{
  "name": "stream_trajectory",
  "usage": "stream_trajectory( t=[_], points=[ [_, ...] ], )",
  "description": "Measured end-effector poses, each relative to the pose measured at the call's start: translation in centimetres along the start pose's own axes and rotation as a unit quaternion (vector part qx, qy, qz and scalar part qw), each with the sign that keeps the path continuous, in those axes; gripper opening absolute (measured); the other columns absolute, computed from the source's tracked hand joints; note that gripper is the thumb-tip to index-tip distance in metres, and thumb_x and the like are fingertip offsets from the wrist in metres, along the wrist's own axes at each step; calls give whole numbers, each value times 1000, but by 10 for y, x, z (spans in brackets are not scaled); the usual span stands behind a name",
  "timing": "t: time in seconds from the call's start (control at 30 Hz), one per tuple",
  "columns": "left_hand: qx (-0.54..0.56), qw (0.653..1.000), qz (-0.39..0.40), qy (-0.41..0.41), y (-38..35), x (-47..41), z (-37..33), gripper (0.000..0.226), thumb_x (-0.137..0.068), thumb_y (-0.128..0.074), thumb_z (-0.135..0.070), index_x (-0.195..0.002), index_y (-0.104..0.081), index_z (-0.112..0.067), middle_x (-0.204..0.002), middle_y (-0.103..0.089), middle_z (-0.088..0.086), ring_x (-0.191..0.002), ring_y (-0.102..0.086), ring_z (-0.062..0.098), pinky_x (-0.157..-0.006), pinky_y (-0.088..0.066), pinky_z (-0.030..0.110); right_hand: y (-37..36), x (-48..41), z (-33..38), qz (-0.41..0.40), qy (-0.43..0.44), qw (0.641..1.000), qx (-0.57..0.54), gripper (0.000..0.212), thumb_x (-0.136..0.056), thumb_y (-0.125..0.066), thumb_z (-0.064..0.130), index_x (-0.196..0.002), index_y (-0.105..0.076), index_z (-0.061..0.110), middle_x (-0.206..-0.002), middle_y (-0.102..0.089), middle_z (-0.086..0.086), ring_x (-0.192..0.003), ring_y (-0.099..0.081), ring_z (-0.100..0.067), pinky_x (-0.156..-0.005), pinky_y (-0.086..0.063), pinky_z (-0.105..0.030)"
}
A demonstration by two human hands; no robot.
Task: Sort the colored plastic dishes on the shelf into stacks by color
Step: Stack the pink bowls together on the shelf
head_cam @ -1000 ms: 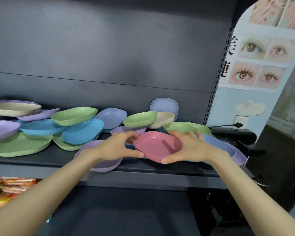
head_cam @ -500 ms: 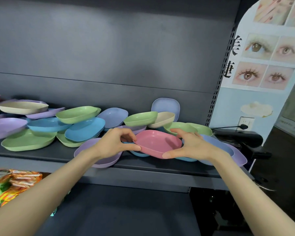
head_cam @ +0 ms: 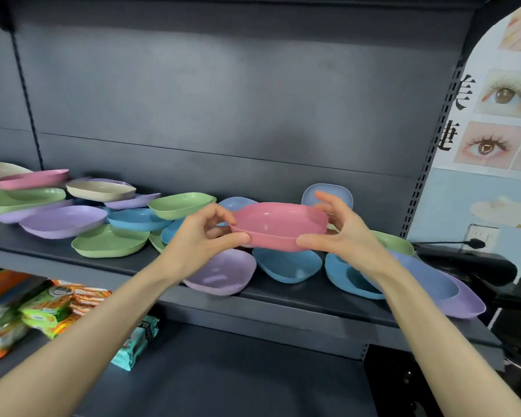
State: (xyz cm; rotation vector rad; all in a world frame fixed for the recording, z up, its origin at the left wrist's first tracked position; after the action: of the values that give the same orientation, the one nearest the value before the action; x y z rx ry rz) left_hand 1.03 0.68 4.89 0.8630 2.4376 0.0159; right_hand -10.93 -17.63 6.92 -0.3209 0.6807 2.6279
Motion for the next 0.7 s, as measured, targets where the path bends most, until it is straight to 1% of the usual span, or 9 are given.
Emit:
stream_trajectory(
  t=[0.1, 0.2, 0.3, 0.37, 0.43, 0.5, 0.57, 0.63, 0.7],
  points=[
    [33, 998, -59, -19, 40, 7, -8, 26, -71, -73, -11, -86, -52, -11, -86, -62, -2, -78, -63, 6, -75, -49, 14, -33, -18, 24, -2, 24, 999, -48, 115, -40, -87, 40, -142, -35, 29, -138, -45, 4, -116, -55, -9, -100, -46, -28],
    [55, 992, -108, -26, 87, 14, -10, 28, -74, -70, -6, -94, -52, -13, -98, -61, 1, -82, -64, 4, -75, -50, 14, -72, -41, 45, -12, 44, 995, -89, 92, -65, -84, 14, -143, -35, 19, -130, -49, 4, -100, -56, 3, -86, -49, -13],
    [64, 986, -154, -19, 143, 28, -3, 43, -80, -67, 0, -118, -51, -12, -109, -61, -2, -91, -63, 3, -73, -48, 10, -125, -56, 72, -3, 64, 992, -110, 75, -76, -73, 3, -141, -38, 13, -123, -55, 2, -94, -57, 3, -78, -47, -6],
    [70, 983, -170, -9, 184, 43, 3, 53, -78, -73, -9, -125, -49, -15, -114, -62, -5, -99, -63, 3, -74, -48, 10, -167, -65, 88, 9, 73, 991, -116, 67, -76, -71, -2, -137, -41, 4, -125, -58, -11, -91, -63, -14, -80, -51, -17],
    [67, 982, -174, -10, 226, 56, 6, 46, -77, -73, -13, -118, -54, -20, -108, -67, -8, -97, -64, -2, -74, -48, 9, -213, -74, 104, 22, 77, 989, -125, 55, -76, -70, -5, -124, -43, -8, -126, -49, -28, -96, -57, -26, -87, -47, -32],
    [58, 982, -178, -14, 271, 69, 7, 37, -78, -67, -13, -112, -57, -25, -105, -69, -8, -95, -64, -4, -76, -47, 8, -261, -85, 122, 35, 87, 984, -154, 46, -76, -69, -6, -115, -47, -3, -126, -48, -24, -82, -65, -7, -79, -53, -22],
    [52, 982, -180, -21, 315, 80, 8, 44, -76, -66, -20, -118, -54, -24, -114, -67, -3, -104, -63, 1, -83, -48, 13, -310, -96, 139, 51, 90, 978, -180, 42, -77, -67, -8, -115, -51, 2, -125, -51, -14, -72, -60, 10, -69, -49, -9],
    [61, 982, -179, -24, 356, 90, 13, 50, -75, -65, -21, -122, -50, -25, -120, -65, -2, -109, -62, 6, -87, -49, 16, -353, -108, 153, 63, 95, 975, -190, 46, -79, -66, -8, -120, -46, -8, -123, -50, -22, -70, -59, 11, -69, -48, -7],
    [69, 981, -183, -21, 393, 98, 19, 47, -78, -65, -17, -119, -46, -32, -123, -63, -1, -109, -62, 7, -86, -50, 17, -392, -118, 163, 64, 95, 975, -193, 52, -79, -68, -4, -125, -44, -6, -119, -53, -18, -80, -63, 5, -74, -48, -9]
  ],
)
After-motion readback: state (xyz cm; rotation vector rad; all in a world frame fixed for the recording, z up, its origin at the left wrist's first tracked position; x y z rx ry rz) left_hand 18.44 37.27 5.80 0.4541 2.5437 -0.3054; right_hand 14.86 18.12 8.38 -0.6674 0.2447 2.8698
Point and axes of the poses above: each hand's wrist, its own x-axis away from the middle knuckle, its own y-axis out of the back of the hand, z = x × y, the point moved 7 cm from there along -x, towards the middle knuckle
